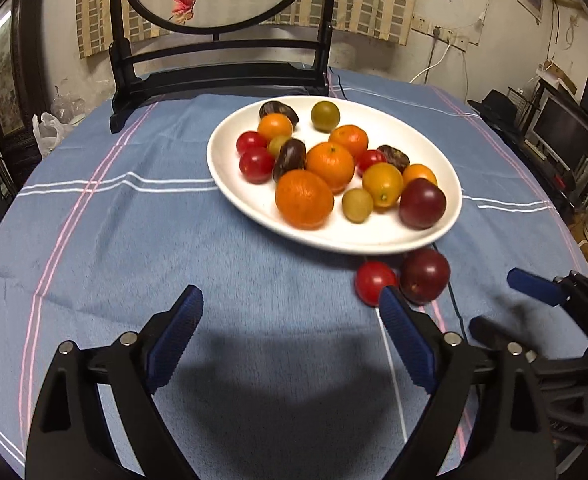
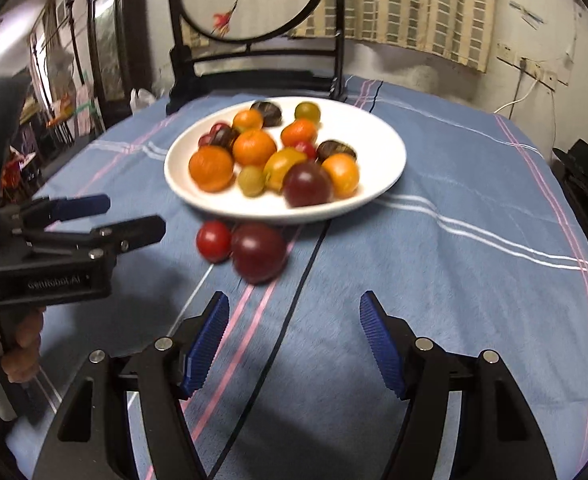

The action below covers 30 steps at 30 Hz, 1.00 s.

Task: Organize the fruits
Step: 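Grasp the last dark red tomato with the right gripper while the left grasps a red tomato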

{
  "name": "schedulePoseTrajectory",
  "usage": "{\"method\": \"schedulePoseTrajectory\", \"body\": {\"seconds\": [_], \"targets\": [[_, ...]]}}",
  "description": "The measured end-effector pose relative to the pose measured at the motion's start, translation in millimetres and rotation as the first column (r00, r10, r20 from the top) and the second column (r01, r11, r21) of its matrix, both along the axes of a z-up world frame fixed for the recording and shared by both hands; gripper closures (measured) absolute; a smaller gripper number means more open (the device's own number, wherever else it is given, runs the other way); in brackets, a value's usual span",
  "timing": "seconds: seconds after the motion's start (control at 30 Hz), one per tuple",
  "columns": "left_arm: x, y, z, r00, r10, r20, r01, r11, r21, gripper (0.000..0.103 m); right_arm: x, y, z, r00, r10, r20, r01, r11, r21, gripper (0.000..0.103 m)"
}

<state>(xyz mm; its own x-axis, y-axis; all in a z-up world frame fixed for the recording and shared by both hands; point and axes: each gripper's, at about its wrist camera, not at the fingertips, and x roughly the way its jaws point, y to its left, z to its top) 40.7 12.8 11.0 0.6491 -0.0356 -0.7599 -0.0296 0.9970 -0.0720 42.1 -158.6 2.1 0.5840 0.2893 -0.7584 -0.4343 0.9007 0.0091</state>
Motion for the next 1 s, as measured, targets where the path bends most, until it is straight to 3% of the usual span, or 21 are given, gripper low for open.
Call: {"method": "schedulePoseTrajectory", "body": {"seconds": [0.13, 0.23, 0.3, 0.63, 0.7, 0.73, 1.0], "targets": [[-2, 4, -4, 1.0, 0.0, 0.012, 0.0, 1.0, 0.0, 0.016, 3, 13, -11, 1.0, 0.014, -0.021, -0.015, 0.999, -0.048, 0.036], [0, 10, -9, 1.0, 0.009, 0.007, -0.009, 1.0, 0.004, 0.016, 6, 24, -21, 0.999, 0.034, -0.042, -0.038, 0.994, -0.106, 0.045], [2, 15, -10, 1.0, 0.024, 0.001, -0.024, 1.0, -0.004, 0.016, 10, 28, -23, 0.999, 0.037, -0.037, -0.041, 0.993, -0.112, 0.045], [5, 24, -11, 0.998, 0.059, -0.022, -0.06, 0.997, -0.046, 0.016, 44, 44, -24, 0.998, 0.019, -0.052, -0.024, 0.996, -0.088, 0.046], [6, 22, -11, 0.998, 0.051, -0.024, -0.052, 0.998, -0.043, 0.016, 48, 47, -24, 0.998, 0.024, -0.053, -0.028, 0.997, -0.074, 0.053], [6, 21, -12, 0.998, 0.048, -0.026, -0.049, 0.998, -0.04, 0.016, 49, 47, -23, 0.998, 0.034, -0.056, -0.037, 0.998, -0.06, 0.063], [5, 15, -15, 0.999, 0.027, -0.03, -0.028, 0.999, -0.032, 0.015, 37, 23, -17, 0.997, -0.012, -0.077, 0.011, 1.0, -0.004, 0.064]]}}
